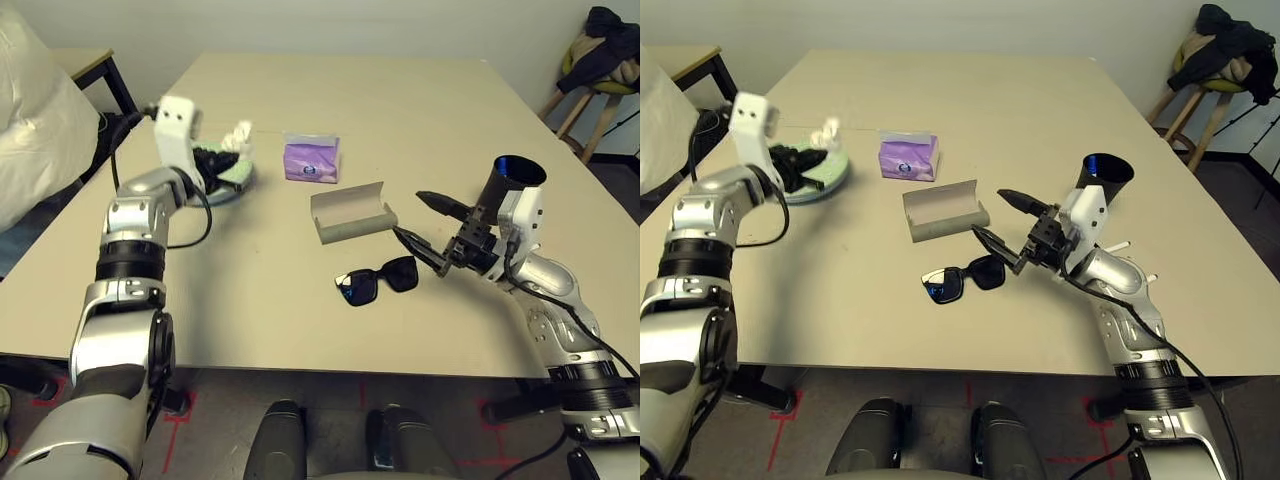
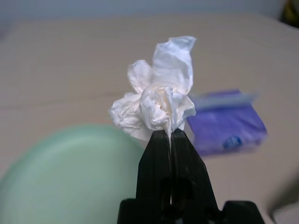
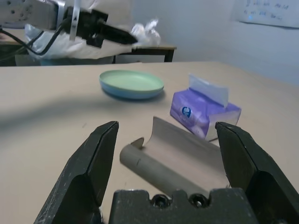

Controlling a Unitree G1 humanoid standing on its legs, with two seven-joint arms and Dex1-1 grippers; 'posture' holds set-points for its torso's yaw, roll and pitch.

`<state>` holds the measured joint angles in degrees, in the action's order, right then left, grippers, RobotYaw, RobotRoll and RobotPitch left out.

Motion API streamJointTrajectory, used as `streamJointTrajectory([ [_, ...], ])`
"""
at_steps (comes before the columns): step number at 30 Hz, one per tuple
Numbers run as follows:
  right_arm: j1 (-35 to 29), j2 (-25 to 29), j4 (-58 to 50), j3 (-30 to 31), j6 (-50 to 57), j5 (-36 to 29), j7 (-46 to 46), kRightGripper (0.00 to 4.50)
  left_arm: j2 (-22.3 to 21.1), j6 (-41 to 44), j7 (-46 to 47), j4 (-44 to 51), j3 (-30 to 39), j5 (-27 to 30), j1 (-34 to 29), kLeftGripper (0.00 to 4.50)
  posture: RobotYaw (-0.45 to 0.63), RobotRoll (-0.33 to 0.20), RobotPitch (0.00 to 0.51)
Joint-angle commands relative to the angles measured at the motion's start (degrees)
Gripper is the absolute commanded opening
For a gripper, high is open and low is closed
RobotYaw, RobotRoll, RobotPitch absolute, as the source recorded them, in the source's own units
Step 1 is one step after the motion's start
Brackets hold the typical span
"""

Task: Organize and tidy the items on the table.

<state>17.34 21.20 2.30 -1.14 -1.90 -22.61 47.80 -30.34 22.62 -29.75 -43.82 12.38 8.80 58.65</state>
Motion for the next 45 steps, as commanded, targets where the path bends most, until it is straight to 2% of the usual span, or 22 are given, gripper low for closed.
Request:
streamJointTrajectory([
  [1, 0.6, -0.5, 0.1, -1.0, 0.9, -0.1, -1.8, 4.50, -0.2, -3.1, 2.9, -6.0, 0.5, -0.4, 2.7, 0.03, 0.19, 0.000, 0.039],
  [10, 0.8, -0.7, -1.0, -0.6, 1.7, -0.3, -3.0, 4.50, -1.3, -8.5, 7.6, -17.4, 0.5, -1.6, 8.4, 0.03, 0.18, 0.000, 0.037],
  [17, 0.6, -0.7, -1.1, -0.7, 1.7, -0.3, -2.9, 4.50, -1.7, -12.6, 10.2, -22.2, 0.2, -2.7, 10.0, 0.03, 0.18, 0.000, 0.038],
  [21, 0.4, -0.8, -1.6, -0.6, 1.9, -0.3, -3.0, 4.50, -1.9, -15.1, 13.0, -23.9, -0.6, -4.3, 10.2, 0.97, 0.17, 0.000, 0.038],
  [30, 0.4, -0.8, -3.3, -0.5, 3.3, -0.4, -3.7, 4.50, -2.6, -19.1, 16.5, -25.8, -1.5, -6.8, 9.3, 4.48, 0.17, 0.000, 0.039],
  [35, 0.3, -0.7, -3.3, -0.6, 3.4, -0.5, -3.6, 4.50, -2.3, -19.5, 16.2, -25.9, -1.6, -6.8, 9.1, 4.48, 0.18, 0.000, 0.039],
  [39, 0.4, -0.6, -2.8, -0.7, 3.2, -0.5, -3.4, 4.50, -1.7, -21.2, 10.9, -24.7, -2.3, -6.6, 8.7, 4.48, 0.18, 0.000, 0.039],
  [41, 0.5, -0.6, -2.6, -0.8, 3.1, -0.5, -3.3, 4.50, -1.2, -22.0, 6.0, -23.6, -2.4, -5.7, 8.1, 4.48, 0.18, 0.000, 0.039],
  [45, 0.6, -0.8, -2.4, -0.8, 3.5, -0.7, -3.5, 4.50, 0.4, -21.9, -12.7, -17.2, -2.8, -1.4, 4.2, 4.48, 0.18, 0.000, 0.044],
])
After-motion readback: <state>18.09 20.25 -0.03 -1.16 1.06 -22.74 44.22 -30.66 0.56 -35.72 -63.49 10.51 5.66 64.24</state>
